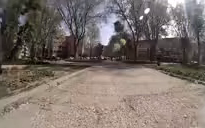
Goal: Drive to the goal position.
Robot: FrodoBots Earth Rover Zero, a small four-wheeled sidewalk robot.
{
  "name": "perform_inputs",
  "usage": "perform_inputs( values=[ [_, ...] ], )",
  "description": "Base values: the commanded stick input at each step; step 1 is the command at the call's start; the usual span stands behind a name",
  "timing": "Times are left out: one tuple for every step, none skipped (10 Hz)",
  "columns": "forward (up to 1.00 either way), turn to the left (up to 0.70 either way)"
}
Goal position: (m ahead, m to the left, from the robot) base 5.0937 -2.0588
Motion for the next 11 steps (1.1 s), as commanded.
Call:
perform_inputs(
  values=[
    [0.70, 0.00],
    [0.70, 0.00],
    [0.70, 0.00],
    [0.70, 0.00],
    [0.70, 0.00],
    [0.70, 0.00],
    [0.70, 0.00],
    [0.70, 0.00],
    [0.70, 0.00],
    [0.70, 0.00],
    [0.70, 0.00]
  ],
)
